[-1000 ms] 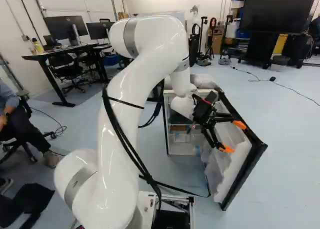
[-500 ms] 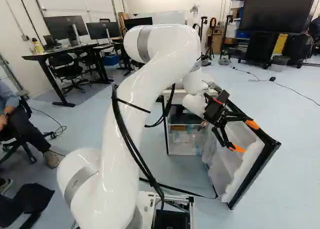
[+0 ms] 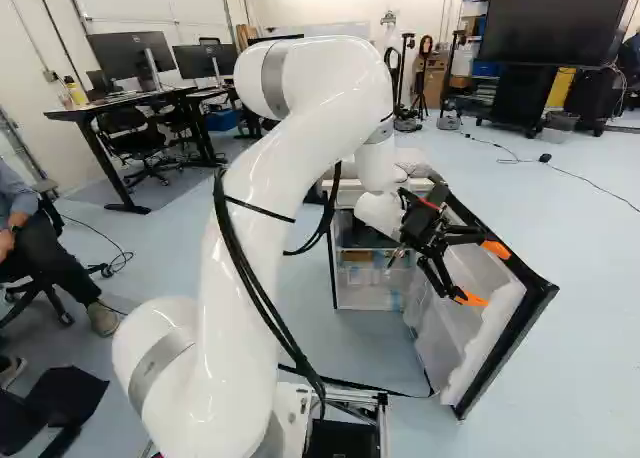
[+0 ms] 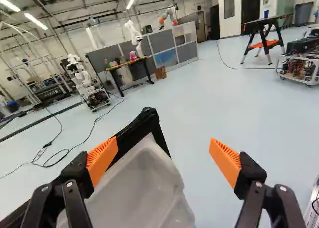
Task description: Open the fridge door
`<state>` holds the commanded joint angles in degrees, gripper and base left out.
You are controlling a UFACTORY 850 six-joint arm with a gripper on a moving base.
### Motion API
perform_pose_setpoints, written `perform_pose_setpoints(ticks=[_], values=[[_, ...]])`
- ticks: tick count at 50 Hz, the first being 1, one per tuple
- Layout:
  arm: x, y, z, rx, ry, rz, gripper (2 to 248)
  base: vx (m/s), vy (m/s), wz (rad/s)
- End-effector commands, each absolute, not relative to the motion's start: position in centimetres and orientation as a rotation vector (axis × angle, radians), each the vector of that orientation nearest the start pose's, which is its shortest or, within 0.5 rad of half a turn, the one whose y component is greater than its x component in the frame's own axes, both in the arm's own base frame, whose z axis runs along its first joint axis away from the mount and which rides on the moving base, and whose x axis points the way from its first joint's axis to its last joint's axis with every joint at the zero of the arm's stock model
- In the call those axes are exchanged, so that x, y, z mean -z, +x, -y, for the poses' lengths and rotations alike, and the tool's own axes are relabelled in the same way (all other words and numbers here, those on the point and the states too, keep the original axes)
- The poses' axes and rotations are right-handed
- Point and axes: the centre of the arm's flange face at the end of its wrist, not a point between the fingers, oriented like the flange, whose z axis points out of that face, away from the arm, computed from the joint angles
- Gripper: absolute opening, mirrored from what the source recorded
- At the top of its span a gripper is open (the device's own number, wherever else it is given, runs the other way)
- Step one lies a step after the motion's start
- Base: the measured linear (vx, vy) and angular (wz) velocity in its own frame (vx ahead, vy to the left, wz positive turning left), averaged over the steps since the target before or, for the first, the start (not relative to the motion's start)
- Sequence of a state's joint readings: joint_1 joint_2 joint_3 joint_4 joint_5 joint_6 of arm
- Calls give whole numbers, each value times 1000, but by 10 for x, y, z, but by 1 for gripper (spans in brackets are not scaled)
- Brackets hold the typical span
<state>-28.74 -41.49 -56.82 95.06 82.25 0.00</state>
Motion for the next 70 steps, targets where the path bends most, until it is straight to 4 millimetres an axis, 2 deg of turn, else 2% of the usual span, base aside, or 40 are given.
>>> perform_pose_setpoints(ticks=[70], values=[[-277,347,180,-1290,1525,1248,247,0,0,0]])
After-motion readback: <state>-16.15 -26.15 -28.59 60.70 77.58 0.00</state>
